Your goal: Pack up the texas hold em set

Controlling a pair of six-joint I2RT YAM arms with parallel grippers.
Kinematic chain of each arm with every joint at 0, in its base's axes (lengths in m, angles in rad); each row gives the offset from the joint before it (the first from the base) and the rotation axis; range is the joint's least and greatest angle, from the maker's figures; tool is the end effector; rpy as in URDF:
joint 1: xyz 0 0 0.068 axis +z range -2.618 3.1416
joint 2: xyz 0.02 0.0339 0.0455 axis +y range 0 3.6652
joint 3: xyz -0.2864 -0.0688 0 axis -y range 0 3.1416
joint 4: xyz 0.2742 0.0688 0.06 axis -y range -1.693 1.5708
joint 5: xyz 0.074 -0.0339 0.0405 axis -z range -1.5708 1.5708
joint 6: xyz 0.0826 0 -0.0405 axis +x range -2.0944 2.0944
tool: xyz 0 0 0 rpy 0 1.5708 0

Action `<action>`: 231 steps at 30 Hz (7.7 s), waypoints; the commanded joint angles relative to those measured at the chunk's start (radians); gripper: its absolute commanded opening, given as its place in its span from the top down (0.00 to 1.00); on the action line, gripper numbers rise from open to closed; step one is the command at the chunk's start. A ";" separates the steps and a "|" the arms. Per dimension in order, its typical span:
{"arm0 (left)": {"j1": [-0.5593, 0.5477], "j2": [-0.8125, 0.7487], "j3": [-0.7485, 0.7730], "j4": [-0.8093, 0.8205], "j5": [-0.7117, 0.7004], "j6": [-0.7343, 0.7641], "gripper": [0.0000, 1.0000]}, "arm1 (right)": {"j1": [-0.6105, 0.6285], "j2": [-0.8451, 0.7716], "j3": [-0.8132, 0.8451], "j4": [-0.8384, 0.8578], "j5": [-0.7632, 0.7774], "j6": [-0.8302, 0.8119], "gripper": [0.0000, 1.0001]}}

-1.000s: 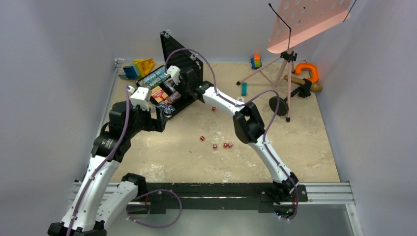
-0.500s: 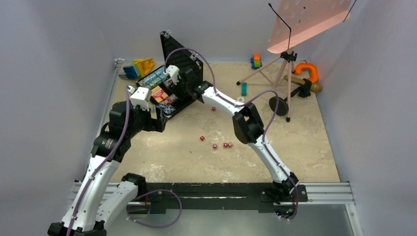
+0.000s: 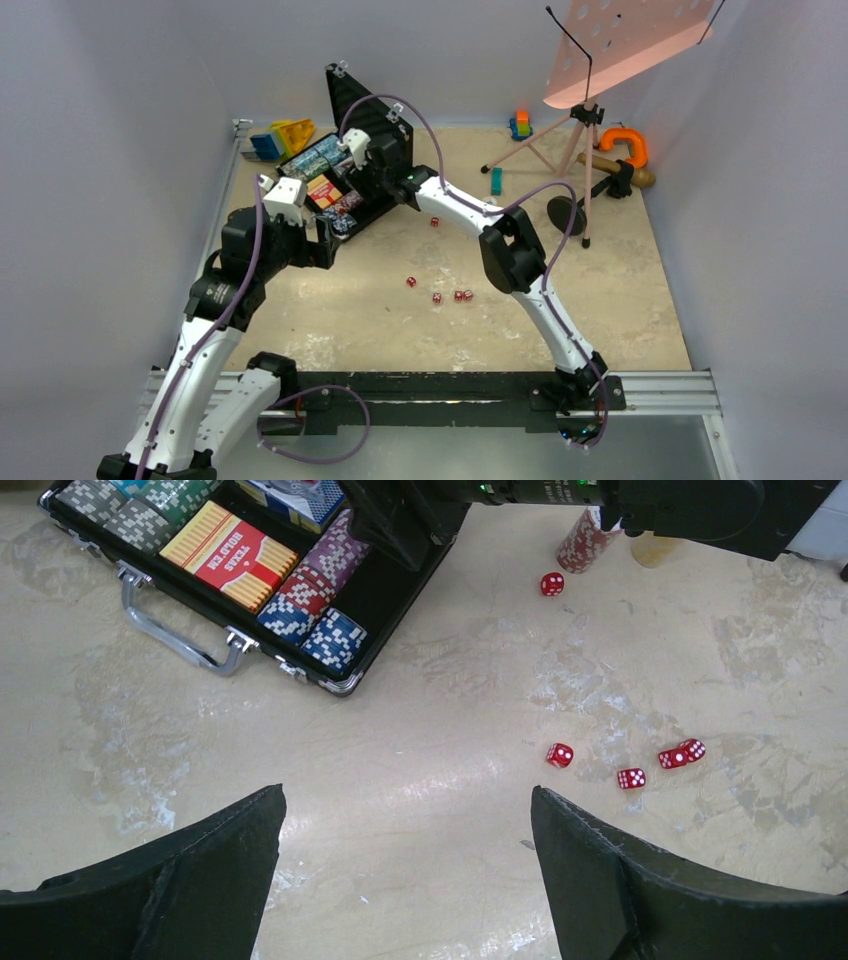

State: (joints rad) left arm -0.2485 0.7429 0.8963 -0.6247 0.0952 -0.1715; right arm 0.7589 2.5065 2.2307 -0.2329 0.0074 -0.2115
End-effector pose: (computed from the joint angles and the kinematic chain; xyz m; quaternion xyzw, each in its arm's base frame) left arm 0.2017 -0.0593 0.3375 0.0576 0.8501 -0.1485 0.5020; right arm 0.4848 0.4589 0.1902 -0.4005 0.7636 0.1338 0.4884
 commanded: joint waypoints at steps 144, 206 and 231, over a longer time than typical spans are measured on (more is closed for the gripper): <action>-0.199 0.323 0.030 0.192 0.349 0.208 1.00 | -0.267 -1.253 -1.244 0.167 -0.657 0.734 0.22; 0.014 1.283 0.808 -0.043 0.122 0.341 0.52 | -0.285 -1.394 -1.499 0.288 -0.731 0.709 0.25; -0.062 1.530 1.144 -0.253 -0.014 0.350 0.62 | -0.285 -1.357 -1.506 0.316 -0.741 0.727 0.26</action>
State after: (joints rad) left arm -0.2867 2.2597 1.9923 -0.8131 0.1555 0.1677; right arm 0.4713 1.1584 0.7284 0.0395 -0.7036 0.5156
